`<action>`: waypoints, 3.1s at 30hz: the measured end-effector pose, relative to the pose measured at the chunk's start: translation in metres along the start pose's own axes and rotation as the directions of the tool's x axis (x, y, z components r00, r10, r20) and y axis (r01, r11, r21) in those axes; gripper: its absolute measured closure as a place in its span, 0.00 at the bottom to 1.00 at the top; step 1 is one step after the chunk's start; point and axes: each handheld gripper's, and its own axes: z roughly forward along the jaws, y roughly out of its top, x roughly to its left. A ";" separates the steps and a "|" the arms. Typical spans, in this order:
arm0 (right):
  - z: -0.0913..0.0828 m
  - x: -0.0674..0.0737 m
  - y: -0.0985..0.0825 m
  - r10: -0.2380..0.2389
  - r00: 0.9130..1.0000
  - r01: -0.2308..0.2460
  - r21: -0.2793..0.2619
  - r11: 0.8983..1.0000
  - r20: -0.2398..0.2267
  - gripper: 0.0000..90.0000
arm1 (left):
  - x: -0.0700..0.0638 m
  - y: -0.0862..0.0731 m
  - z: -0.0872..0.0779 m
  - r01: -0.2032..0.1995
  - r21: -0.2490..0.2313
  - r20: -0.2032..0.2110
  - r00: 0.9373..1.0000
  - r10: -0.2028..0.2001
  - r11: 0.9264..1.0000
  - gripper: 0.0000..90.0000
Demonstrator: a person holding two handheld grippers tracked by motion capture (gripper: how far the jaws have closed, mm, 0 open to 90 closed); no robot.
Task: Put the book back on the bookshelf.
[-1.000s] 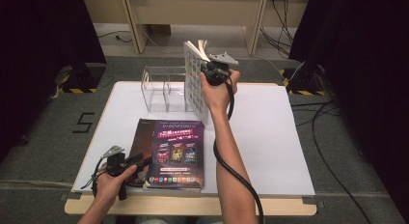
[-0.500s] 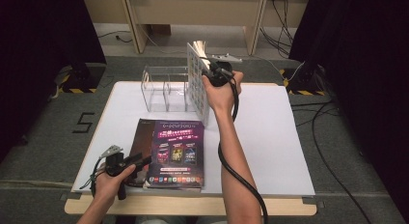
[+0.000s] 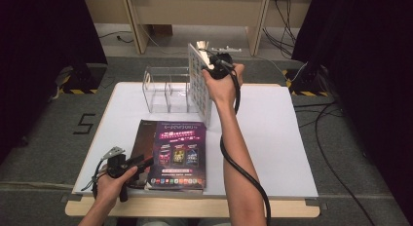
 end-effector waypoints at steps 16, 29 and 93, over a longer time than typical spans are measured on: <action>0.010 0.001 0.008 -0.009 1.000 0.009 0.046 0.999 0.006 0.73 | -0.001 -0.001 0.001 -0.001 0.000 0.001 1.000 0.001 1.000 0.45; 0.014 0.002 0.008 -0.049 0.998 0.048 0.046 0.998 0.027 0.80 | -0.001 -0.002 0.003 0.000 0.005 0.003 1.000 0.000 1.000 0.45; 0.024 0.010 0.012 0.031 0.997 -0.022 -0.117 0.993 0.068 0.83 | 0.005 0.000 0.001 0.018 -0.007 0.000 1.000 -0.018 1.000 0.46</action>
